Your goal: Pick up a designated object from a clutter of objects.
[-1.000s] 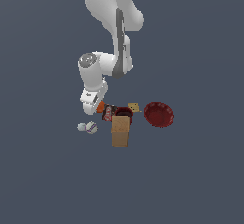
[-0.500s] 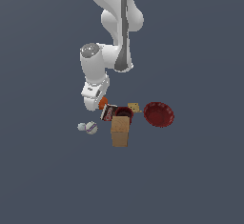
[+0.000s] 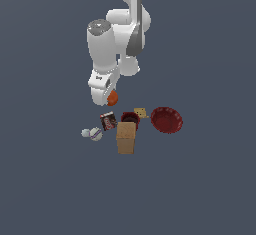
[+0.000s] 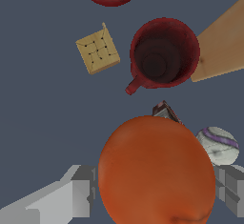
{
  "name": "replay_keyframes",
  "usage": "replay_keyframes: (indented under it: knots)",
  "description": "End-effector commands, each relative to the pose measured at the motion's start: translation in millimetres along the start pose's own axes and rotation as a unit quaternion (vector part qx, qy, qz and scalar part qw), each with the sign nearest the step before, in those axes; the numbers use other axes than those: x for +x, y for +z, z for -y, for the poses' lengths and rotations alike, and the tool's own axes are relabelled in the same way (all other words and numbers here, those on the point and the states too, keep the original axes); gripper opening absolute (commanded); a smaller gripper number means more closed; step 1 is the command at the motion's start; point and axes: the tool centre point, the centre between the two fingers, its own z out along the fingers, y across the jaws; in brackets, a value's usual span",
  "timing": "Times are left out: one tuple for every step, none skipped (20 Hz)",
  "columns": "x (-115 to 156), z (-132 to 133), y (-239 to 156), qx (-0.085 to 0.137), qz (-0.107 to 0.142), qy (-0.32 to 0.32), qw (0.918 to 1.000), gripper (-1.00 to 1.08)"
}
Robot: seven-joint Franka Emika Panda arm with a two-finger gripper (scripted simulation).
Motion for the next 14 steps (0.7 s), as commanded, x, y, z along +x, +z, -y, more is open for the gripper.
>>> replay_keyframes:
  knots:
    - [8,2,-23,-0.001,0.001,0.000,1.0000,-1.00]
    - [11,3,-32,-0.001,0.001,0.000,1.0000,-1.00]
    - [15,4,-41,-0.001,0.001,0.000,1.0000,-1.00]
    - [18,4,-50,-0.001,0.001,0.000,1.0000,-1.00]
    - [21,5,-59,-0.001,0.001,0.000,1.0000,-1.00]
    - [24,6,-67,-0.001,0.001,0.000,1.0000,-1.00]
    - [28,7,-76,-0.001,0.001,0.000,1.0000,-1.00]
    - [31,7,-85,-0.001,0.001,0.000,1.0000,-1.00]
    - [35,8,-94,-0.001,0.001,0.000,1.0000,-1.00]
    - [38,9,-103,0.000,0.000,0.000,1.0000,-1.00]
    - [42,9,-112,0.000,0.000,0.000,1.0000,-1.00]
    - [45,10,-122,0.000,0.000,0.000,1.0000,-1.00]
    - [49,10,-130,0.000,0.000,-0.001,1.0000,-1.00]
    - [52,11,-139,0.000,0.000,-0.001,1.0000,-1.00]
